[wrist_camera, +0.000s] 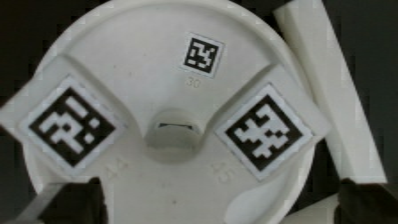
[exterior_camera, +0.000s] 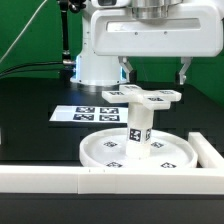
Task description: Assemble round table
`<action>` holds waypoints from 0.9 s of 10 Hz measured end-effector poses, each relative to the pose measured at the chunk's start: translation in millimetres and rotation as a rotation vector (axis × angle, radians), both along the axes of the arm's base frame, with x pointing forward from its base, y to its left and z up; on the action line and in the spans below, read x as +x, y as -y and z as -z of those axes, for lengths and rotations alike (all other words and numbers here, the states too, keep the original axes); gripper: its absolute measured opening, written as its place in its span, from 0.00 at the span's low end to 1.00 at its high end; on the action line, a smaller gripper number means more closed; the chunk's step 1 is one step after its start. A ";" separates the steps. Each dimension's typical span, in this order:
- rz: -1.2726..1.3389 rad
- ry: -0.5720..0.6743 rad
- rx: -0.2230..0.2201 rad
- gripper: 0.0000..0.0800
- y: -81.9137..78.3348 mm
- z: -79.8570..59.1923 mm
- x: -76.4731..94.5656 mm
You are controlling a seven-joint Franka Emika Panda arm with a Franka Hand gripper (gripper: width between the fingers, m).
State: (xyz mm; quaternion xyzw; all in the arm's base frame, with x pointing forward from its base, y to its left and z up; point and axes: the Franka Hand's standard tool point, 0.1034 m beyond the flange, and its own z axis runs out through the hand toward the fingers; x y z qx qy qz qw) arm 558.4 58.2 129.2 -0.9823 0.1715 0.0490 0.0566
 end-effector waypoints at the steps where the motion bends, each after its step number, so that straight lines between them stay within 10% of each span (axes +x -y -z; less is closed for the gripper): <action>1: -0.077 0.010 0.006 0.81 0.4 0.2 -0.1; 9: -0.884 0.128 0.032 0.81 16.2 -1.2 6.6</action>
Offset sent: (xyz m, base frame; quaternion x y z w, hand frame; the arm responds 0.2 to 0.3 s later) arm 0.0072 -0.0090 -0.0001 -0.0348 0.0300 -0.3134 0.9485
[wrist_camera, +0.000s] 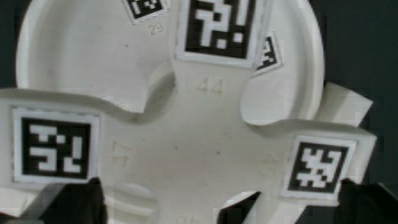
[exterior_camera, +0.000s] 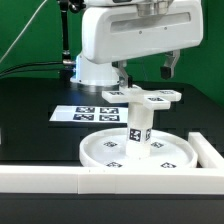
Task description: Assemble round table
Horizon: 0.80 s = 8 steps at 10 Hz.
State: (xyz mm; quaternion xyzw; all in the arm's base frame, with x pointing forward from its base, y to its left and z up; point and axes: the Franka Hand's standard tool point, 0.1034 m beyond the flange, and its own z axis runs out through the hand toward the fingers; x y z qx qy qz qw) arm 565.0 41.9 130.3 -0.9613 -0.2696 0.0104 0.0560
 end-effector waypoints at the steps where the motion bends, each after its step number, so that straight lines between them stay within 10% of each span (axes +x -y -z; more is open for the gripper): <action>1: -0.083 0.011 -0.001 0.81 0.8 0.0 0.4; 8: -0.542 0.097 -0.037 0.81 5.7 8.7 0.9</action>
Offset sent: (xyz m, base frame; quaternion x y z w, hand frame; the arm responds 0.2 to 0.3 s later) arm 0.0014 0.0120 0.0023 -0.0568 0.0244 -0.1911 0.9796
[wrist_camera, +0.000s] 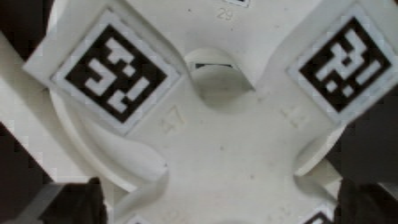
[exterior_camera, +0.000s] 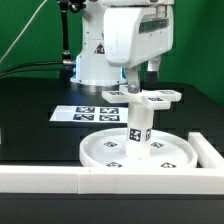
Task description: Assemble round table
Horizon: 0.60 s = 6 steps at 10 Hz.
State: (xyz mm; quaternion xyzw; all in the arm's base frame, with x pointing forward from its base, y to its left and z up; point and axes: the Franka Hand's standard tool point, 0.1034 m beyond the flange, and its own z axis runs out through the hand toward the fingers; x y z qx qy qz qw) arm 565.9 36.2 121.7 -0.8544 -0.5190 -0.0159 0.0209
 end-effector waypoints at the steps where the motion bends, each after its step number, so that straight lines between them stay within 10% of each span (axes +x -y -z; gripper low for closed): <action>1: -0.064 0.000 -0.007 0.81 2.6 2.6 -1.8; 6: -0.025 -0.016 -0.010 0.81 3.2 10.8 -4.8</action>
Offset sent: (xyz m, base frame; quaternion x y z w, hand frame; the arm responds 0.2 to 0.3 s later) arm -0.0004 0.0064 -0.0070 0.0064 0.0070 0.0193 0.9998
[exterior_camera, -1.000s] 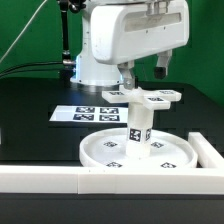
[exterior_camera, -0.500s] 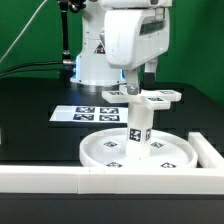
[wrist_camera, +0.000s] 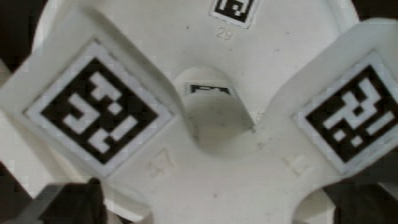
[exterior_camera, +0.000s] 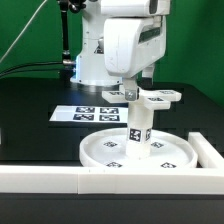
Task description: Assemble round table
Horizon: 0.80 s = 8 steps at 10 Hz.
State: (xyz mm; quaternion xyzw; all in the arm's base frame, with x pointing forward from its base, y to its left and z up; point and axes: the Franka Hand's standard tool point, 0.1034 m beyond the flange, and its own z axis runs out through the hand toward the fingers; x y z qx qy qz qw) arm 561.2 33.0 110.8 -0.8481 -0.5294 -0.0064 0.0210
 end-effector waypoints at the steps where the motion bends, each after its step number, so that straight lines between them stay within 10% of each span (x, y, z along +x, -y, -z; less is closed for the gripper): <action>1: 0.009 -0.002 0.000 0.81 0.1 0.7 -0.3; 8: 0.159 -0.032 0.000 0.81 -2.4 2.2 -3.7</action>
Offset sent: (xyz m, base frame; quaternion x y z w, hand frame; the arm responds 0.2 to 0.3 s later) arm 0.0026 0.0127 0.0015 0.0041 -0.0032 0.0400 0.9992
